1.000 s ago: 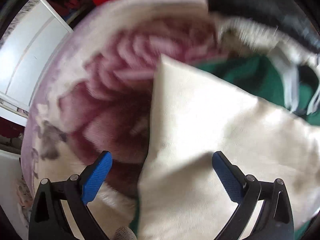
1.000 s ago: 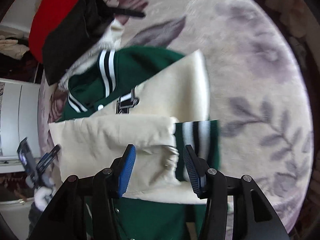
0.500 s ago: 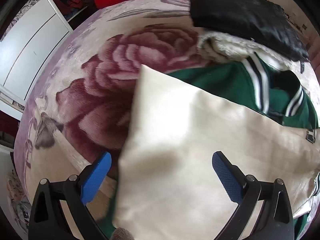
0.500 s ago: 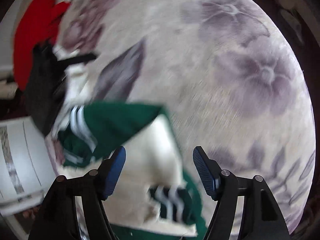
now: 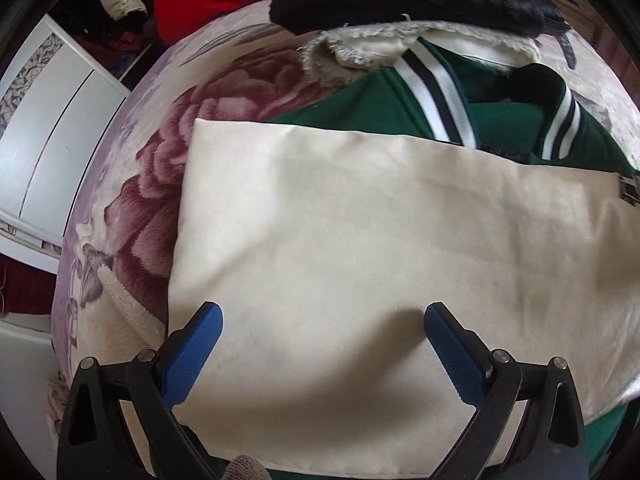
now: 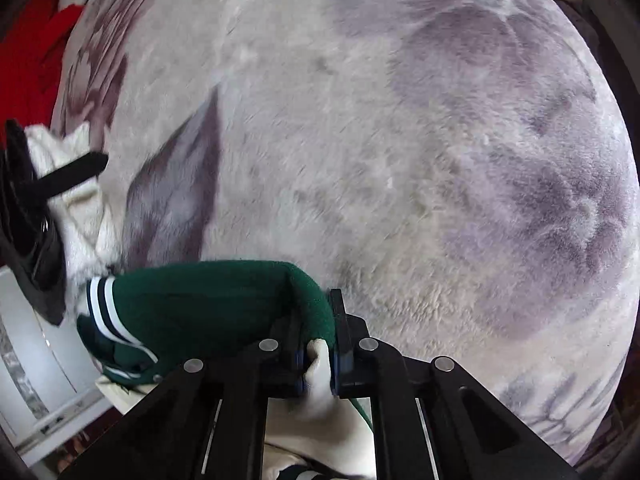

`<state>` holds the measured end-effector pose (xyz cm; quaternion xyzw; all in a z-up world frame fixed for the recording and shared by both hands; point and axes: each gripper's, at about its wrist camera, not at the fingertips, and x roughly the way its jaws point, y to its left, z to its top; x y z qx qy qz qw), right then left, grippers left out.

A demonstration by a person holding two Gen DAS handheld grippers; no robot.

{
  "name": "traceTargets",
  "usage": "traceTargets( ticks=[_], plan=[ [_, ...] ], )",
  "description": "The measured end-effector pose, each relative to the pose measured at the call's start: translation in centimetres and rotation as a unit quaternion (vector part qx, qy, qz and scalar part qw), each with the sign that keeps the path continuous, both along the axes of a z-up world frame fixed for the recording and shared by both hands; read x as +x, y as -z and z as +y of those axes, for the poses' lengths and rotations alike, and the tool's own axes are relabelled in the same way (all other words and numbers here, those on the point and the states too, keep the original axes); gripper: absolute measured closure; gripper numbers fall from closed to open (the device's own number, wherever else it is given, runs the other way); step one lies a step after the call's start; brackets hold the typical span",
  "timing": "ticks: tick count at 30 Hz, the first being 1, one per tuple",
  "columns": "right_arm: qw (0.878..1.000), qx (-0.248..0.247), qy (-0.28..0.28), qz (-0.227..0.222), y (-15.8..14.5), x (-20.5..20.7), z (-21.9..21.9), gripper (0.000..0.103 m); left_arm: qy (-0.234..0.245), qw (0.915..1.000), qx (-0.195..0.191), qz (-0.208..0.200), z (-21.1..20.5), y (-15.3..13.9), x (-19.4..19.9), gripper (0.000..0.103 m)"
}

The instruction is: Fold large clothes

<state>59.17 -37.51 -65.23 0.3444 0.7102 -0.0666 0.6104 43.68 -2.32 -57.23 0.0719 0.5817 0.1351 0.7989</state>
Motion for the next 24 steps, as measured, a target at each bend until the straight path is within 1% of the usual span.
traceTargets(
  ticks=[2,4,8,9,11,13,14,15,17,18,19,20,21,22,24],
  plan=[
    [1.000,-0.016,0.001,-0.001,0.3,0.1,0.5,0.094,0.001,1.0000,0.005,0.003,0.0,0.0,-0.2,0.000],
    [0.999,-0.044,-0.019,-0.012,0.1,0.5,2.0,0.094,-0.007,0.9999,-0.008,0.009,0.6,0.3,-0.4,0.000],
    [0.999,-0.026,-0.007,-0.020,-0.8,-0.1,3.0,0.094,-0.024,0.9991,-0.030,0.014,2.1,1.0,-0.8,0.000],
    [0.999,-0.027,-0.012,-0.022,-1.2,-1.2,2.3,0.093,-0.026,0.9990,-0.034,0.014,2.2,1.1,-0.8,0.000],
    [0.999,-0.020,-0.013,-0.030,-2.1,-1.3,2.1,0.092,-0.026,0.9988,-0.038,0.015,2.2,1.2,-1.0,0.000],
    [1.000,-0.004,-0.004,-0.030,-3.6,-2.9,1.7,0.083,-0.025,0.9984,-0.049,0.013,2.2,0.8,-1.2,0.000],
    [1.000,0.001,0.003,-0.027,-4.3,-3.3,1.5,0.070,-0.024,0.9982,-0.055,0.011,2.2,0.5,-1.3,0.000],
    [0.999,0.007,0.009,-0.030,-5.2,-4.0,1.1,0.062,-0.023,0.9978,-0.061,0.007,2.2,0.2,-1.5,0.000],
    [0.999,0.002,0.016,-0.041,-7.2,-5.5,0.0,0.056,-0.020,0.9973,-0.070,0.001,2.0,-0.5,-1.9,0.000],
    [0.999,0.004,0.017,-0.045,-8.4,-6.5,-0.4,0.051,-0.019,0.9971,-0.074,0.002,1.9,-0.7,-2.1,0.000],
    [0.999,0.003,0.016,-0.047,-9.7,-8.1,-0.7,0.048,-0.020,0.9968,-0.078,0.005,1.8,-0.8,-2.3,0.000],
    [0.999,-0.003,0.011,-0.047,-10.6,-9.3,-2.0,0.043,-0.023,0.9963,-0.083,0.008,1.6,-1.0,-2.6,0.000],
    [0.999,-0.009,0.005,-0.047,-11.0,-10.3,-2.2,0.040,-0.025,0.9956,-0.090,0.009,1.4,-1.1,-3.1,0.000],
    [0.999,-0.020,-0.007,-0.041,-11.8,-12.3,-2.2,0.038,-0.025,0.9949,-0.097,0.011,1.1,-1.2,-3.5,0.000],
    [0.999,-0.030,-0.030,-0.028,-11.4,-15.2,-4.2,0.037,-0.021,0.9937,-0.109,0.016,0.3,-1.2,-4.5,0.000]
  ],
)
